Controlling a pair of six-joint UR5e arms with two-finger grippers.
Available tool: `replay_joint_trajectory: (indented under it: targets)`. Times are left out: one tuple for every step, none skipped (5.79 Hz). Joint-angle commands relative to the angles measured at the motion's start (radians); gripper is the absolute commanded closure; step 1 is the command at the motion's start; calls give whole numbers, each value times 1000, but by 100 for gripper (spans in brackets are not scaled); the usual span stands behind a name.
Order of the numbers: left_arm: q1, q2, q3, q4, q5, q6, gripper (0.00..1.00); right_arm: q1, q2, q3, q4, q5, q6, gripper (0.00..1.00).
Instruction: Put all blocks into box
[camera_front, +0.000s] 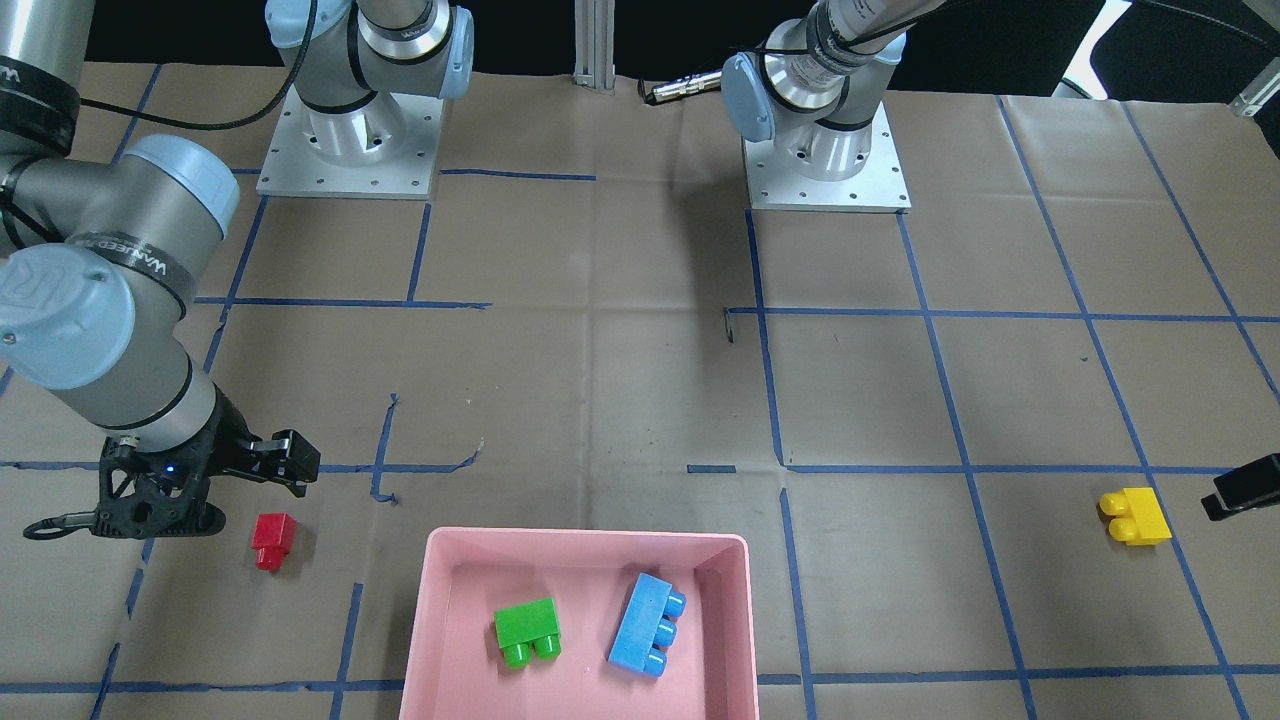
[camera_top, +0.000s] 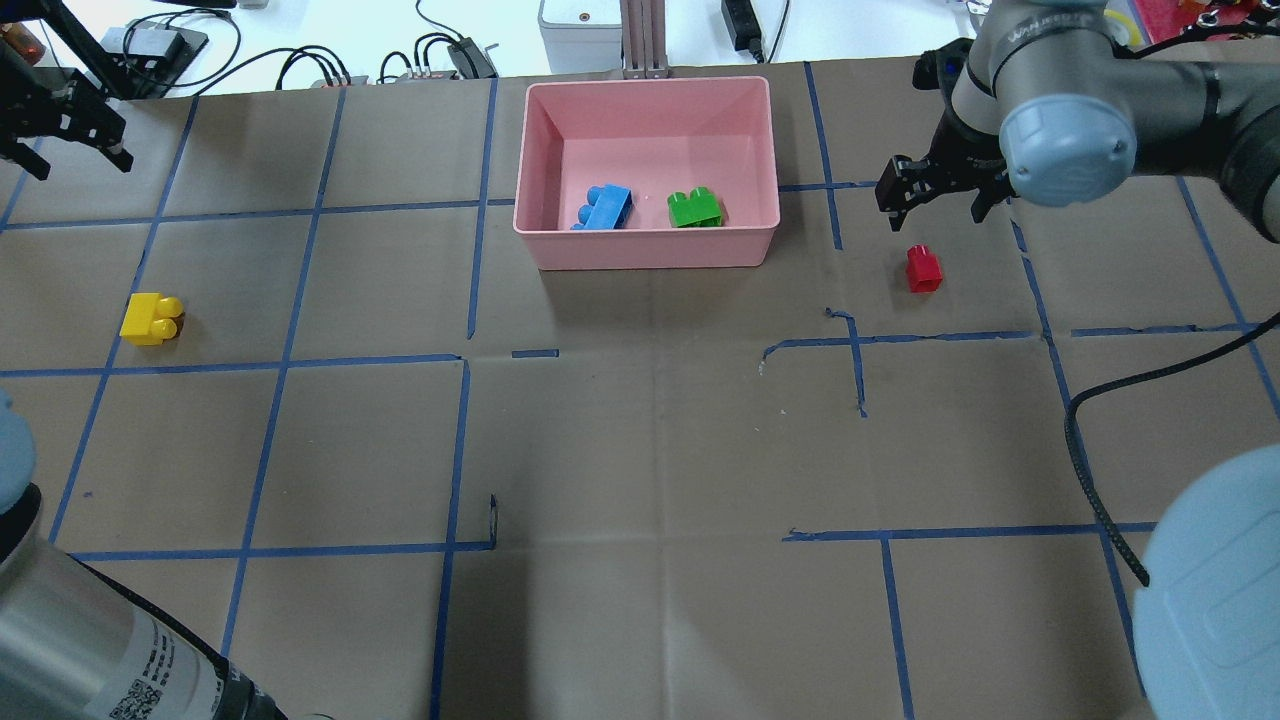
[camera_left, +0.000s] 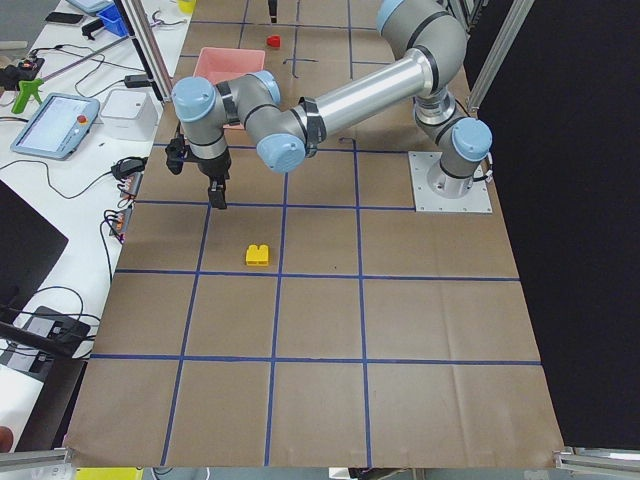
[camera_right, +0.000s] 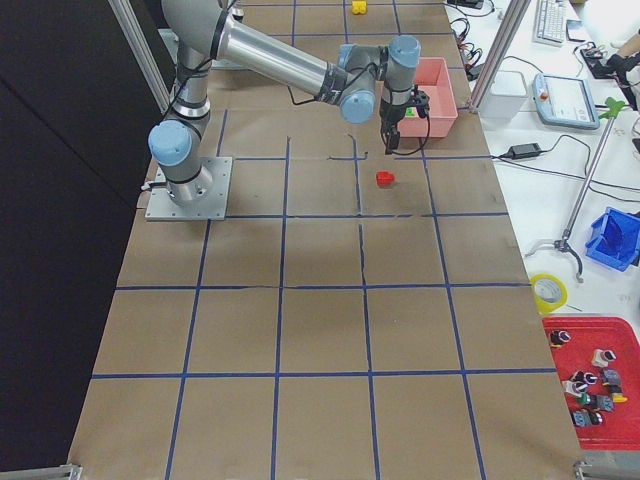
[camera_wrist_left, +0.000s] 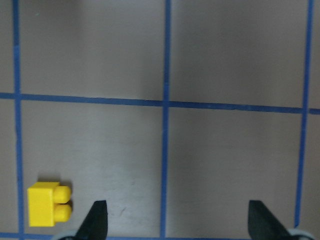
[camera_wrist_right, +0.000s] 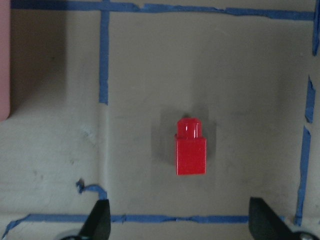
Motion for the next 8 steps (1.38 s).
replay_joint_trajectory:
  targets:
    - [76, -13, -89, 81, 5, 140, 1, -37, 65, 156, -310, -2, 5, 3]
    - [82, -11, -194, 211, 4, 164, 1, -40, 104, 185, -392, -2, 5, 3]
    - [82, -11, -297, 384, 2, 174, 1, -40, 121, 189, -411, 0, 7, 4]
    - [82, -13, -341, 423, -4, 162, 1, -40, 121, 189, -410, 3, 8, 16]
    - [82, -36, -350, 434, -4, 162, 1, -39, 119, 187, -395, 0, 5, 60]
    - [82, -86, -350, 454, -4, 167, 1, -39, 115, 189, -391, -2, 2, 91]
    - [82, -103, -350, 468, -6, 168, 1, -39, 112, 187, -391, 0, 1, 95]
    - [82, -105, -352, 467, -6, 170, 1, -39, 109, 180, -390, 0, -16, 97]
